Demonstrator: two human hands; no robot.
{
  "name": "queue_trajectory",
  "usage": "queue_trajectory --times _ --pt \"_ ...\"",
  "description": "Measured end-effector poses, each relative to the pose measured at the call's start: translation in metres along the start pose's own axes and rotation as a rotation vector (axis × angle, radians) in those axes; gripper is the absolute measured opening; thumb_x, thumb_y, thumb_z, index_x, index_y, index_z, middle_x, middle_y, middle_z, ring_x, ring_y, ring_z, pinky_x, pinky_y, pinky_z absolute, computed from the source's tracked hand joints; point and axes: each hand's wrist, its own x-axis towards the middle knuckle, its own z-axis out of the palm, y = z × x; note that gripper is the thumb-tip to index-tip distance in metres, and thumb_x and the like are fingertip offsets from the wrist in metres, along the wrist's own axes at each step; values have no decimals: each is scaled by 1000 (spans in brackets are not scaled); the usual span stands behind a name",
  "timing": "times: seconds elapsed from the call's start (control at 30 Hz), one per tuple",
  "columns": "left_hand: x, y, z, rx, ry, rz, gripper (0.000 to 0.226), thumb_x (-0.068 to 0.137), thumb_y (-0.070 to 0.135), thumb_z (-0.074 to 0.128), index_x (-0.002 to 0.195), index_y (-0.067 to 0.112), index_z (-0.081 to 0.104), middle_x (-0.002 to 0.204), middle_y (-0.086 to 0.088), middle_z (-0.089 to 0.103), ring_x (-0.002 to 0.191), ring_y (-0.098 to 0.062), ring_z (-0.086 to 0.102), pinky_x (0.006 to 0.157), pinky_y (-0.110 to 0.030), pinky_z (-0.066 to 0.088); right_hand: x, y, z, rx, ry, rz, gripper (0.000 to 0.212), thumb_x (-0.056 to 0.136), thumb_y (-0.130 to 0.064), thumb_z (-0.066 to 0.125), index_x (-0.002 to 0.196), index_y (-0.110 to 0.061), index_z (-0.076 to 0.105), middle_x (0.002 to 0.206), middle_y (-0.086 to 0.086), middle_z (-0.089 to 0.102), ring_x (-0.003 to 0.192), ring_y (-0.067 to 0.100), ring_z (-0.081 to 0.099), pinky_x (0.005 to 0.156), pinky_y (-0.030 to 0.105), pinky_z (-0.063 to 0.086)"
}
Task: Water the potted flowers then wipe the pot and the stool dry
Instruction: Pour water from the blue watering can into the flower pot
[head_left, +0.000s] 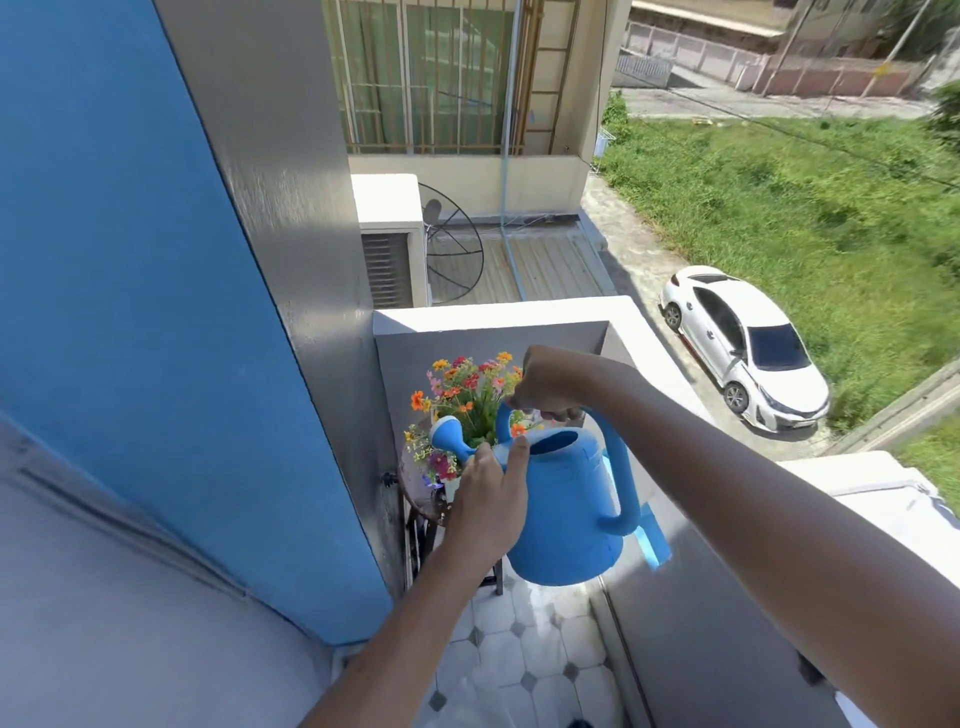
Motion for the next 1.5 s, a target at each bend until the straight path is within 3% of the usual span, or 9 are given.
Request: queue_trajectory --times 0.2,0.47,0.6,0.7,0.83,1.0,1.2,1.4,1.5 --pt "-13 -3 2 -21 -36 6 74 95 63 19 146 11 32 142 -10 46 131 -26 44 105 -41 35 -10 1 7 -21 -21 14 31 97 -26 62 79 -1 59 60 11 59 42 19 50 42 22 40" --pt "-10 20 29 -136 -130 76 100 72 87 11 125 11 50 120 -13 58 112 -28 55 99 -51 44 -29 34 -9 -52 38 96 31 95 -20 59 73 2 62 54 12 60 37 20 51 41 22 39" --pt "-8 33 41 -102 -178 85 96 82 79 14 142 9 40 141 -13 48 128 -29 46 108 -48 37 -32 55 -14 -13 64 145 28 94 -17 57 82 6 66 60 17 64 39 23 53 44 24 43" --pt "-1 35 47 -72 -175 105 84 91 70 19 147 9 33 148 -12 41 135 -27 40 112 -45 32 -33 63 -16 17 117 163 26 94 -17 58 72 -2 53 56 13 60 38 22 52 44 24 43" --pt "5 35 47 -73 -166 124 83 84 76 18 127 12 48 121 -11 55 114 -27 54 97 -49 45 -31 67 -16 46 145 161 26 94 -19 59 74 -5 52 58 12 61 37 20 51 43 23 42" --pt "12 29 37 -73 -134 123 91 81 80 16 135 12 44 127 -10 55 116 -26 53 99 -48 45 -18 58 -14 73 134 135 25 95 -18 57 82 3 59 61 19 67 35 21 52 42 24 41" --pt "33 26 14 -38 -57 162 58 95 63 24 115 14 49 110 -3 54 101 -20 54 84 -37 43 2 41 -20 109 170 110 25 94 -18 56 88 6 61 60 17 64 37 22 51 39 22 39" --pt "53 33 14 -37 -66 180 66 93 66 23 112 10 51 107 -11 57 100 -27 56 78 -40 43 10 44 -35 96 184 118 27 93 -17 57 89 8 66 70 21 71 41 24 56 41 24 43" --pt "57 36 21 -42 -88 179 88 86 74 20 125 1 47 119 -20 57 112 -35 55 93 -49 45 13 54 -39 85 173 140 29 92 -17 56 86 9 67 68 21 72 42 25 58 42 23 44"
